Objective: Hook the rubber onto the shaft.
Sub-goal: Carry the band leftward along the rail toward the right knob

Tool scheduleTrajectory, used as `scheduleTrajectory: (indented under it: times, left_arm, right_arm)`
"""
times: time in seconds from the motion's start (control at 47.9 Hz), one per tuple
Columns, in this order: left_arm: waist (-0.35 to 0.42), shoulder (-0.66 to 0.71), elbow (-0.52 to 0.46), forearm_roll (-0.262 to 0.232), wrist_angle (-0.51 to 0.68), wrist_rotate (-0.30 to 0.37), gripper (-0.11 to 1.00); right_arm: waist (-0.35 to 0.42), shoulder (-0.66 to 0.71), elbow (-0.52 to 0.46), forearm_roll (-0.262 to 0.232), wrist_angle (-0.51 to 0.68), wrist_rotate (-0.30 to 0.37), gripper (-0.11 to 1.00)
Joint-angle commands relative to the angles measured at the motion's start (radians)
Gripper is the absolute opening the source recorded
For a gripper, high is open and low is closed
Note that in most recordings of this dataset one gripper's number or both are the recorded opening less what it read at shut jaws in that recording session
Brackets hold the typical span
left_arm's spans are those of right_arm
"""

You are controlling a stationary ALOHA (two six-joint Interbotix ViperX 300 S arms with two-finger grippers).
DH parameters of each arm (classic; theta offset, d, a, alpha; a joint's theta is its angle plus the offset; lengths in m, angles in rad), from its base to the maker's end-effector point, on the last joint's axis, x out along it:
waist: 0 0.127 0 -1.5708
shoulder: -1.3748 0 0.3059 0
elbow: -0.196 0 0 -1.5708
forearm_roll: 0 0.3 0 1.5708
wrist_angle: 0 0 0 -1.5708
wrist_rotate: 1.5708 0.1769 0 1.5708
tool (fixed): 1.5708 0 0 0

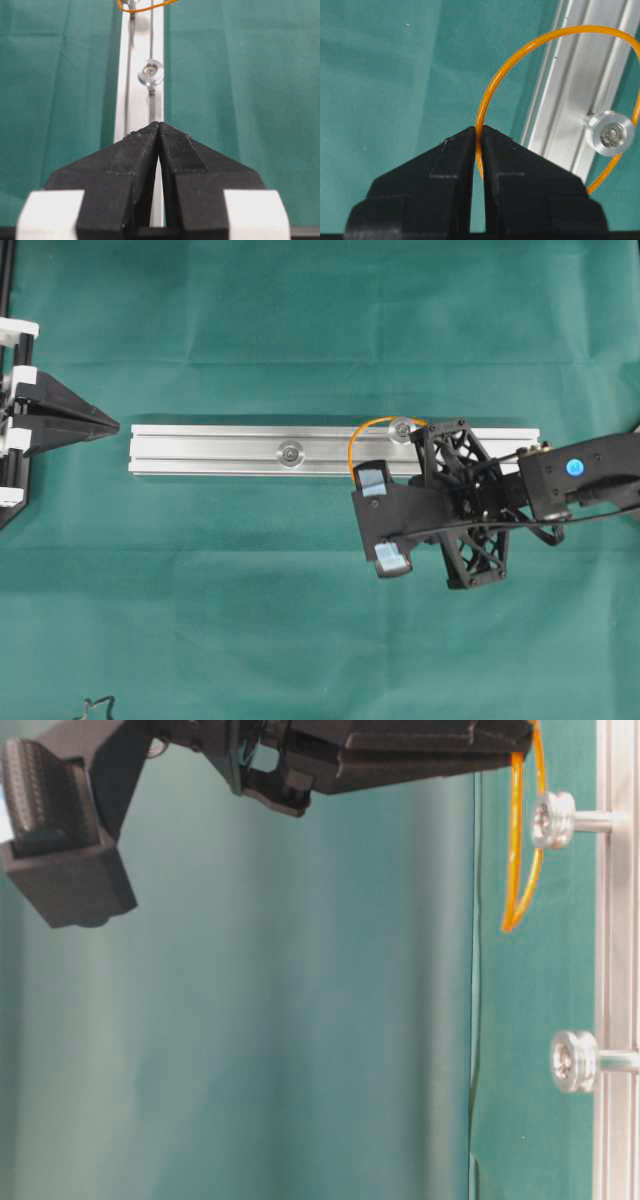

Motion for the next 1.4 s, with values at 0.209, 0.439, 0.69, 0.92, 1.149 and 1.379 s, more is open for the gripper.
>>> scheduleTrajectory:
  times: [0.209,0.439,0.69,0.92,1.149,1.379]
  left_arm:
    - [-0.003,0.006,-0.031,0.003,-0.003,-0.002,0.0]
    - [-0.003,0.006,-0.031,0.003,-0.003,-0.002,0.0]
    - [-0.003,0.006,-0.029,0.003,-0.003,-0.002,0.0]
    - [-0.003,0.006,-0.029,0.003,-0.003,0.0,0.0]
    - [-0.003,0.006,-0.031,0.003,-0.005,0.0,0.0]
    - [-0.003,0.006,-0.031,0.003,-0.003,-0.002,0.0]
  right_arm:
    - [0.034,-0.009,-0.029,0.014,-0.002,0.003,0.07]
    - [0.052,-0.006,-0.031,0.025,-0.002,0.003,0.07]
    - [0.061,-0.006,-0.031,0.025,-0.002,0.063,0.07]
    - [0.066,-0.006,-0.032,0.025,-0.002,0.086,0.07]
    - [0.064,-0.006,-0.032,0.025,-0.002,0.14,0.07]
    - [0.066,-0.006,-0.032,0.034,-0.002,0.301,0.07]
